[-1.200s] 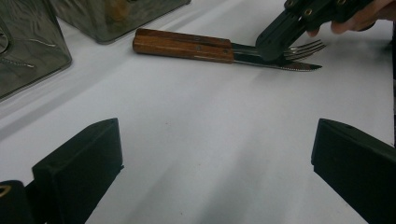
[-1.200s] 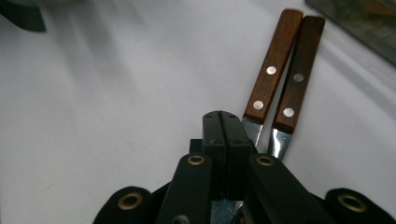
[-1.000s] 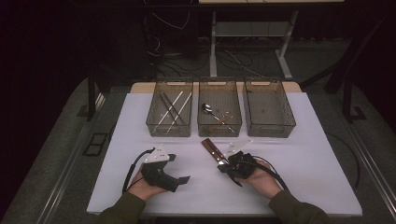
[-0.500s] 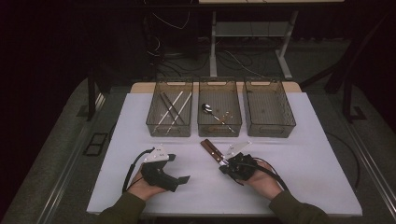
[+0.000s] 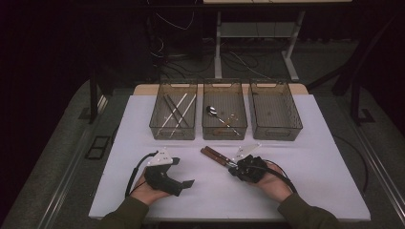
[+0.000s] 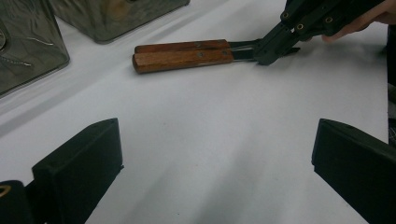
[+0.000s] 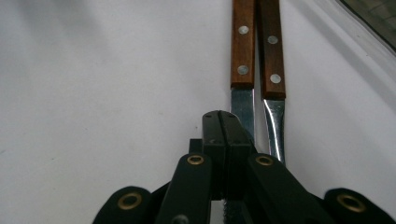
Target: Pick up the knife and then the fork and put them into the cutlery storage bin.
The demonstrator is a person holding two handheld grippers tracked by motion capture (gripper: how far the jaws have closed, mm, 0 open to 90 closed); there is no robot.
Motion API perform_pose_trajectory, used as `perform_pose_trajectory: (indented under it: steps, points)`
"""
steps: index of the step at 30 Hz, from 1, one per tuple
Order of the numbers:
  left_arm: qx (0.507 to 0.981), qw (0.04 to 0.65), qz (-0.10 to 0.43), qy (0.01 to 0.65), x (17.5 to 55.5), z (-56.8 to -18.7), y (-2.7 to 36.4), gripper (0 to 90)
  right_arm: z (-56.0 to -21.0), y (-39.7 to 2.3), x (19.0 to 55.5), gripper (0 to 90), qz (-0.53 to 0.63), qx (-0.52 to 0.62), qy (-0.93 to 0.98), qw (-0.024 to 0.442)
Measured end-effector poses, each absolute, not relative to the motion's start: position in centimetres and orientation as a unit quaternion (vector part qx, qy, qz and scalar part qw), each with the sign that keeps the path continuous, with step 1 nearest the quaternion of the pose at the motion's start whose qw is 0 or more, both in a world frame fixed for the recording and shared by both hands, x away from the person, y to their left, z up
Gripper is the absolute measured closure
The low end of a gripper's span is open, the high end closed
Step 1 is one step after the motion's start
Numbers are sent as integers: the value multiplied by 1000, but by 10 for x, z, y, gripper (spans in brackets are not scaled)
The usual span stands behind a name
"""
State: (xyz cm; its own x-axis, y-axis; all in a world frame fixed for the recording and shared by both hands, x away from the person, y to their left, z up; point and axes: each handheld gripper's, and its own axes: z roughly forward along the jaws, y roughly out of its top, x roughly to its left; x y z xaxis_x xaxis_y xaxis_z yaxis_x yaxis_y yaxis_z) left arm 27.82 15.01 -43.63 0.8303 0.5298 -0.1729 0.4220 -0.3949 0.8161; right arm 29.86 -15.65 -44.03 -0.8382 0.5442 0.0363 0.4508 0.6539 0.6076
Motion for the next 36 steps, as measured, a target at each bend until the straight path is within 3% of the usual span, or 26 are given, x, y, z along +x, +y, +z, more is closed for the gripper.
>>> perform_pose_trajectory:
  steps: [9,16,20,28,36]
  points:
    - [833,476,54,276,278,-436,151,2,-440,-161,300,887,326,270,904,58]
    - [840,473,51,260,277,-437,150,2,-426,-170,305,694,368,261,892,33]
    - [842,470,51,258,277,-438,149,2,-416,-172,314,620,371,265,889,49]
    - [843,470,51,257,277,-438,149,2,-414,-164,337,616,364,266,892,46]
    - [843,470,50,257,277,-438,148,2,-428,-156,350,673,348,267,897,56]
